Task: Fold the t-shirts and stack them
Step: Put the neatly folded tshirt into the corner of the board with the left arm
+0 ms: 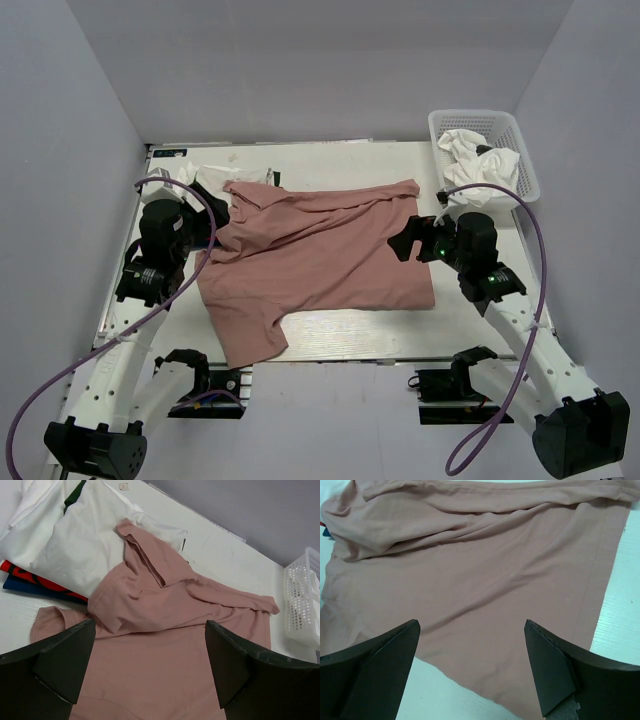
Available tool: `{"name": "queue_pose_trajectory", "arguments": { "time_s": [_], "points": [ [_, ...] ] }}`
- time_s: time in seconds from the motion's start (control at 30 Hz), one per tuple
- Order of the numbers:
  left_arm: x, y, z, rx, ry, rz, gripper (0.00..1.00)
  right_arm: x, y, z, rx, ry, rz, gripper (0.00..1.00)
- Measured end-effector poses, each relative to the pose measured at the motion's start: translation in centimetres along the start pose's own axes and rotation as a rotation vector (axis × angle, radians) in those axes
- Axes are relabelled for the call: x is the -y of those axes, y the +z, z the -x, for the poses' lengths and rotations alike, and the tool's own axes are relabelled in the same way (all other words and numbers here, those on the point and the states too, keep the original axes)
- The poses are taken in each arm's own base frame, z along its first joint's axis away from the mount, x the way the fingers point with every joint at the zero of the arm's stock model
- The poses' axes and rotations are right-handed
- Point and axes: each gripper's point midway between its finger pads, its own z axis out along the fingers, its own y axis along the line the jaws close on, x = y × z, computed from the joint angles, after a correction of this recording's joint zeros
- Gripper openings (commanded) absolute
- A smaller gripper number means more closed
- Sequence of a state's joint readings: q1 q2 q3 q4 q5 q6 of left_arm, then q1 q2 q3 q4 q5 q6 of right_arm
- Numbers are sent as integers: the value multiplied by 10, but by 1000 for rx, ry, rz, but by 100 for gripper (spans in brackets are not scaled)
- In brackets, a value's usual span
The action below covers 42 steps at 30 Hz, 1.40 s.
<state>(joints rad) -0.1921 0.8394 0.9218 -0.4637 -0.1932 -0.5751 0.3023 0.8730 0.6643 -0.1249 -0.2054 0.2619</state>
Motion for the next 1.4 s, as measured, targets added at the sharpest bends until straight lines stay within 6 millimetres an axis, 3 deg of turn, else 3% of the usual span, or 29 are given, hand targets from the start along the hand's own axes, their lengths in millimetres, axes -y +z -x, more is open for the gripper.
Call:
{"name": "queue_pose_trajectory", "arguments": {
  "time_s": [0.23, 0.37, 0.5, 0.67, 0.77, 0.93, 1.07, 1.23, 1.4],
  "points": [
    [1, 0, -1, -5, 0, -5, 100, 5, -1, 2, 7, -8, -26, 90],
    [2, 3, -4, -20, -8, -9, 100, 8, 9, -9, -49, -16, -36, 90],
    [3, 10, -11, -50, -10, -6, 100, 5, 42, -35, -200, -29, -46, 90],
    [0, 21, -24, -100, -7, 14, 100, -44, 91, -89, -417, -132, 48, 90],
    [-4, 25, -32, -128, -11, 35, 100, -72, 114, -111, -485, -221, 80, 90],
    [-6, 28, -37, -148, -20, 49, 100, -108, 166, -112, -473, -337, 94, 90],
    [-9, 28, -41, -167, -24, 61, 100, -122, 206, -107, -434, -416, 71, 90],
    [-11, 27, -44, -177, -29, 72, 100, -123, 246, -112, -407, -455, 34, 90],
    [-12, 26, -45, -182, -35, 80, 100, -113, 256, -130, -416, -445, 2, 90]
  ]
}}
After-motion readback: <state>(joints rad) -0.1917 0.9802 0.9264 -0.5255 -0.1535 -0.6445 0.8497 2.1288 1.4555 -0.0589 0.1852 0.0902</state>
